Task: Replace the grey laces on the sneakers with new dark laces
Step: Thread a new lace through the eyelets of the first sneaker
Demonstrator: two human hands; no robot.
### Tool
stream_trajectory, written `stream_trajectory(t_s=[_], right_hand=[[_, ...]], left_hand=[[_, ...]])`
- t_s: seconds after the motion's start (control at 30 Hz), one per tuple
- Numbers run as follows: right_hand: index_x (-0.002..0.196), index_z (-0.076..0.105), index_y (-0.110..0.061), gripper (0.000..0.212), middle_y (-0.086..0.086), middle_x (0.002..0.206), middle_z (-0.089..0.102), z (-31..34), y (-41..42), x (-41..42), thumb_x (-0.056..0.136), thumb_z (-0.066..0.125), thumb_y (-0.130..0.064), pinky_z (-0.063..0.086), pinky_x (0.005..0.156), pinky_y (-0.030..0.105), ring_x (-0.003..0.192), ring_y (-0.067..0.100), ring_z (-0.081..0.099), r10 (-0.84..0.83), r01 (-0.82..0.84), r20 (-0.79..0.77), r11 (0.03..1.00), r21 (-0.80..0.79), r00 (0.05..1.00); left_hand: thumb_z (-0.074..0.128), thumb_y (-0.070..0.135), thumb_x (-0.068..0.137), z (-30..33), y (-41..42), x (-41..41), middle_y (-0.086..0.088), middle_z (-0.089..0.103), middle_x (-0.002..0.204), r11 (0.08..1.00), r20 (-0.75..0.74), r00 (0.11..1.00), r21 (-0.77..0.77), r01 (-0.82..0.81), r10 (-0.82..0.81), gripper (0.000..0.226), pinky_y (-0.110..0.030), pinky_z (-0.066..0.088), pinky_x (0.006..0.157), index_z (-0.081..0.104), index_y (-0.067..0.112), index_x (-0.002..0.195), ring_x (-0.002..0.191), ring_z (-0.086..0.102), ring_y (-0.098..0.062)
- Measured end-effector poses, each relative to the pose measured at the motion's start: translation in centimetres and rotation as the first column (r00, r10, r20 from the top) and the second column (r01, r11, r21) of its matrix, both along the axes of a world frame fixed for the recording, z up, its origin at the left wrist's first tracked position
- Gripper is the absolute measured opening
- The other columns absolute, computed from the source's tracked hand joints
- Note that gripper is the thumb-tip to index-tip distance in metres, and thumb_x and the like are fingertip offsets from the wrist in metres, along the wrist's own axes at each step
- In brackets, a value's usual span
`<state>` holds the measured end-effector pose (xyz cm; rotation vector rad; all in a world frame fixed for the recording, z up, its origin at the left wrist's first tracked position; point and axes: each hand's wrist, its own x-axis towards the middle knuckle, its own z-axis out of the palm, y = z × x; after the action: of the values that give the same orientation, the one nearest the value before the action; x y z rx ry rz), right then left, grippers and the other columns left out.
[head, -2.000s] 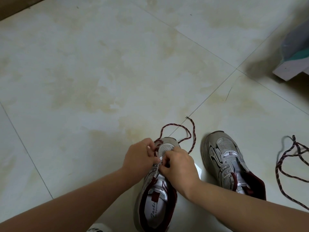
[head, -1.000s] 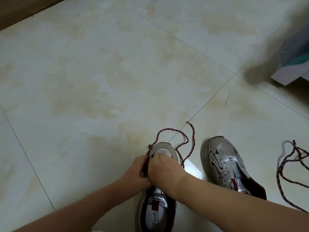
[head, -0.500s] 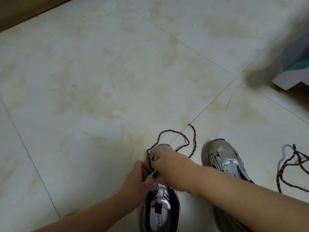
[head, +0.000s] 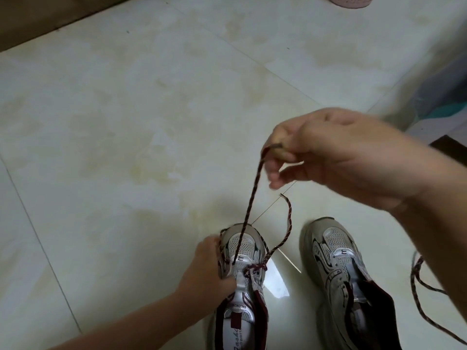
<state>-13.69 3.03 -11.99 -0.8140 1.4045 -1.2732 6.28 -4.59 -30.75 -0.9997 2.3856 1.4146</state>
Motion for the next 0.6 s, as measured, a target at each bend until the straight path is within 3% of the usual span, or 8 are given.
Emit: stream_trajectory(t_s=[0.07, 0.13, 0.17, 0.27, 0.33, 0.4, 0.47, 0.6], right_hand=[[0.054, 0.057, -0.015, 0.023, 0.005, 0.061, 0.056, -1.3, -0.6, 1.0, 0.074, 0.046, -0.014, 0.052, 0.061, 0.024, 0.06, 0.015, 0.056, 0.052, -0.049, -0.042, 0.996, 0.071, 0.998], [0.062, 0.056, -0.011, 0.022, 0.006, 0.064, 0.055, -2.6, -1.0, 1.5, 0.083, 0.05, -0.013, 0.049, 0.063, 0.027, 0.061, 0.016, 0.054, 0.046, -0.038, -0.06, 0.99, 0.136, 0.997], [0.066, 0.056, -0.009, 0.025, 0.008, 0.065, 0.054, -3.4, -1.1, 1.6, 0.09, 0.049, -0.013, 0.048, 0.064, 0.029, 0.061, 0.017, 0.053, 0.011, -0.001, -0.052, 0.983, 0.186, 0.999], [0.077, 0.059, -0.005, 0.042, 0.012, 0.069, 0.053, -7.4, -0.8, 1.5, 0.099, 0.036, -0.032, 0.048, 0.061, 0.033, 0.064, 0.025, 0.053, -0.063, 0.131, -0.152, 0.862, 0.49, 0.986], [0.081, 0.058, -0.003, 0.046, 0.013, 0.073, 0.056, -11.2, -0.3, 1.9, 0.099, 0.033, -0.037, 0.052, 0.065, 0.037, 0.068, 0.03, 0.058, 0.046, 0.17, -0.284, 0.706, 0.688, 0.958], [0.07, 0.049, -0.005, 0.041, 0.017, 0.082, 0.06, -14.6, 0.3, 2.9, 0.099, 0.033, -0.029, 0.052, 0.075, 0.04, 0.082, 0.037, 0.065, 0.235, 0.175, -0.38, 0.598, 0.782, 0.895], [0.069, 0.047, -0.006, 0.031, 0.018, 0.095, 0.06, -17.1, 0.5, 4.1, 0.096, 0.035, -0.014, 0.049, 0.08, 0.037, 0.099, 0.038, 0.062, 0.378, 0.157, -0.415, 0.554, 0.817, 0.827], [0.06, 0.04, -0.008, 0.031, 0.02, 0.091, 0.06, -20.5, 0.4, 4.4, 0.09, 0.041, -0.004, 0.046, 0.066, 0.031, 0.09, 0.032, 0.062, 0.268, 0.228, -0.416, 0.529, 0.817, 0.869]], left_hand=[[0.073, 0.022, 0.072, 1.0, -0.4, -1.4, 0.018, 0.037, 0.103, 0.988, -0.133, 0.981, -0.091, 0.126, -0.138, 0.063, -0.01, 0.035, 0.083, 0.038, 0.036, 0.122, 0.096, 0.042, 0.001], [0.065, 0.02, 0.081, 3.1, -0.8, -3.2, 0.013, 0.052, 0.093, 0.985, -0.216, 0.961, -0.055, 0.162, -0.171, 0.014, -0.014, 0.038, 0.08, 0.061, 0.03, 0.09, 0.086, 0.049, 0.001], [0.058, 0.016, 0.087, 3.9, -1.1, -4.1, 0.01, 0.058, 0.079, 0.993, -0.23, 0.967, 0.02, 0.118, -0.11, 0.017, -0.019, 0.042, 0.073, 0.061, 0.025, 0.072, 0.075, 0.052, -0.002], [0.043, 0.012, 0.094, 4.9, -2.8, -5.8, -0.004, 0.055, 0.058, 0.947, -0.18, 0.953, 0.256, -0.194, 0.244, 0.034, -0.029, 0.047, 0.058, 0.055, 0.01, 0.063, 0.052, 0.052, -0.014], [0.042, 0.01, 0.094, 3.9, -4.3, -6.2, -0.007, 0.049, 0.061, 0.889, -0.134, 0.898, 0.259, -0.377, 0.42, 0.03, -0.025, 0.046, 0.042, 0.054, 0.006, 0.067, 0.044, 0.047, -0.016], [0.043, 0.011, 0.094, 2.0, -5.5, -6.1, -0.006, 0.048, 0.069, 0.888, -0.028, 0.9, 0.177, -0.425, 0.436, 0.023, -0.022, 0.042, 0.037, 0.058, 0.007, 0.077, 0.048, 0.045, -0.017], [0.045, 0.011, 0.094, 0.1, -5.6, -6.0, -0.006, 0.05, 0.07, 0.915, 0.099, 0.923, 0.127, -0.383, 0.372, 0.019, -0.022, 0.039, 0.038, 0.06, 0.009, 0.082, 0.049, 0.046, -0.017], [0.058, 0.011, 0.086, -1.8, -4.6, -6.2, -0.004, 0.048, 0.056, 0.944, 0.234, 0.935, 0.132, -0.303, 0.267, 0.027, -0.022, 0.036, 0.05, 0.054, 0.012, 0.06, 0.05, 0.044, -0.016]])
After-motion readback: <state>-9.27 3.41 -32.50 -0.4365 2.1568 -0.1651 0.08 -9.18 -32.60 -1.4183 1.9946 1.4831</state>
